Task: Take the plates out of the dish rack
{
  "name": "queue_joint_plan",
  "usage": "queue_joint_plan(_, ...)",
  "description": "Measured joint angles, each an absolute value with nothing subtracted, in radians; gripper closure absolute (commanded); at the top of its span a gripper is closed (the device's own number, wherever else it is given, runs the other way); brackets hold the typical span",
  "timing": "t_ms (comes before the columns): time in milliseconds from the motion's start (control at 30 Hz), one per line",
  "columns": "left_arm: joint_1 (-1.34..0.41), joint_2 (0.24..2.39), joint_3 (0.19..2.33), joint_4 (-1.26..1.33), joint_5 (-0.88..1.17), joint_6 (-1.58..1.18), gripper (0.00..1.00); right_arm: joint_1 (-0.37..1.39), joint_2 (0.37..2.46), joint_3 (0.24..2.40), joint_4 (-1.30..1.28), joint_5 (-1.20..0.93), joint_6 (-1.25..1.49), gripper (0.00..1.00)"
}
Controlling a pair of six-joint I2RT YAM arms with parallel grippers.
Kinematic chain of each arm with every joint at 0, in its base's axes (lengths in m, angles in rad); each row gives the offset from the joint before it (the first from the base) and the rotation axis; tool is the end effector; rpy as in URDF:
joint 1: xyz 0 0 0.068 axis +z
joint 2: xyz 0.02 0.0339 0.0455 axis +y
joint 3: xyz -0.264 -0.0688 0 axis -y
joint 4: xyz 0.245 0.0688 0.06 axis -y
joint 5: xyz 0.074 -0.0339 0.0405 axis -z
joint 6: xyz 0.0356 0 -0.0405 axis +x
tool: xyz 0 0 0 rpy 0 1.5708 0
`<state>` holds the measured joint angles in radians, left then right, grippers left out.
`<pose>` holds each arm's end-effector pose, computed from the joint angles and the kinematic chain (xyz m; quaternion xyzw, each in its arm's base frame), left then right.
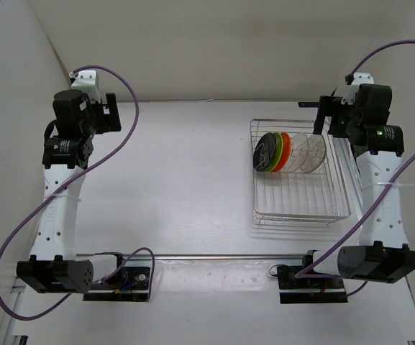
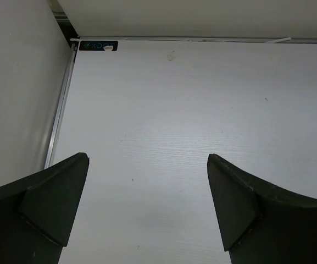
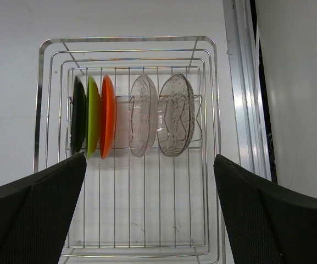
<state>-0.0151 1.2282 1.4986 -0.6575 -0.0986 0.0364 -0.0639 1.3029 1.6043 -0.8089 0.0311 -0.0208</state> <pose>0.2527 -0.0003 0.4441 -0.0061 0.8293 0.0468 0.5567 0.2614 -0.0178 0.4449 0.0265 0.8615 -0.0349 0.5059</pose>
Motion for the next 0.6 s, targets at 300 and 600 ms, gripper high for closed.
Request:
queue_joint_plan(300, -0.015, 1.228, 1.499, -0.658, -0.099, 0.036, 0.0, -0.057, 1.3, 1.604, -0.808, 0.023, -0.028, 0.0)
queue_joint_plan(600, -0.015, 1.229, 1.491, -0.662, -0.099, 0.037, 0.0, 0.063, 1.275, 1.563, -0.804, 0.092, -0.104, 0.03)
